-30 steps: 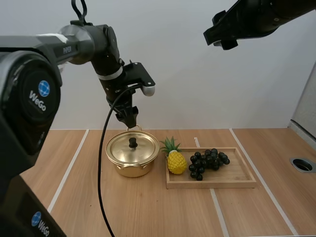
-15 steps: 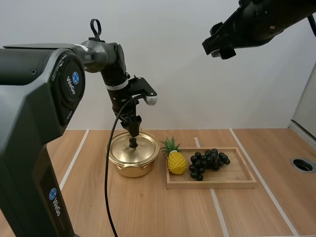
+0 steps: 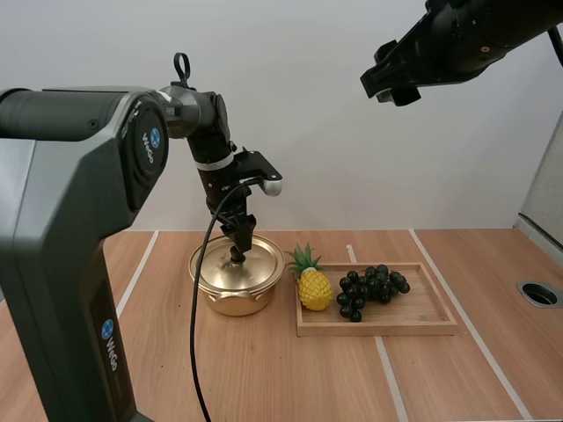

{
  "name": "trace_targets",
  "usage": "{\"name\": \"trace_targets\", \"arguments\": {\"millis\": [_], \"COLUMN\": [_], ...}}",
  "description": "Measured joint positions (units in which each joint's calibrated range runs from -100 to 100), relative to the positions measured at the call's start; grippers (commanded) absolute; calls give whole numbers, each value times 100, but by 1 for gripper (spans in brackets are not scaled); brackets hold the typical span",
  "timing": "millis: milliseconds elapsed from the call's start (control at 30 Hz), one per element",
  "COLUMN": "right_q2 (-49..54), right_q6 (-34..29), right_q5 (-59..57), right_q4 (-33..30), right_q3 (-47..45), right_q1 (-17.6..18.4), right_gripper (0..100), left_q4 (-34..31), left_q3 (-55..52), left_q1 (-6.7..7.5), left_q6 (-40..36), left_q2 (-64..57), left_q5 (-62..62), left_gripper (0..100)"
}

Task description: Open the pot, put the grape inside, and close it

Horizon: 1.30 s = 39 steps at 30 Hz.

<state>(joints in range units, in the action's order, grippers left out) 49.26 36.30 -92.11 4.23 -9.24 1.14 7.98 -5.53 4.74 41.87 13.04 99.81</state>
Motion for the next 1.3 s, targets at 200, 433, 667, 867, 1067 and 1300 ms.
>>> {"name": "trace_targets", "arguments": {"millis": [200, 433, 667, 867, 1067, 1300], "right_q2": [0, -37, -50, -50, -50, -50], "right_q6": [0, 0, 0, 0, 0, 10], "right_q5": [0, 0, 0, 0, 0, 0], "right_q4": [9, 107, 107, 107, 107, 107], "right_q3": [0, 0, 0, 0, 0, 0], "right_q1": [0, 0, 0, 0, 0, 0], "right_gripper": [100, 100, 100, 100, 100, 100], "left_q4": [10, 32, 46, 91, 187, 120], "left_q3": [7, 23, 23, 23, 23, 23], "left_q1": [0, 0, 0, 0, 18, 18], "left_q6": [-12, -116, -251, -455, -559, -600], "left_q2": [49, 464, 482, 482, 441, 18], "left_q5": [0, 16, 19, 19, 19, 19], "left_gripper": [100, 100, 100, 12, 0, 0]}}
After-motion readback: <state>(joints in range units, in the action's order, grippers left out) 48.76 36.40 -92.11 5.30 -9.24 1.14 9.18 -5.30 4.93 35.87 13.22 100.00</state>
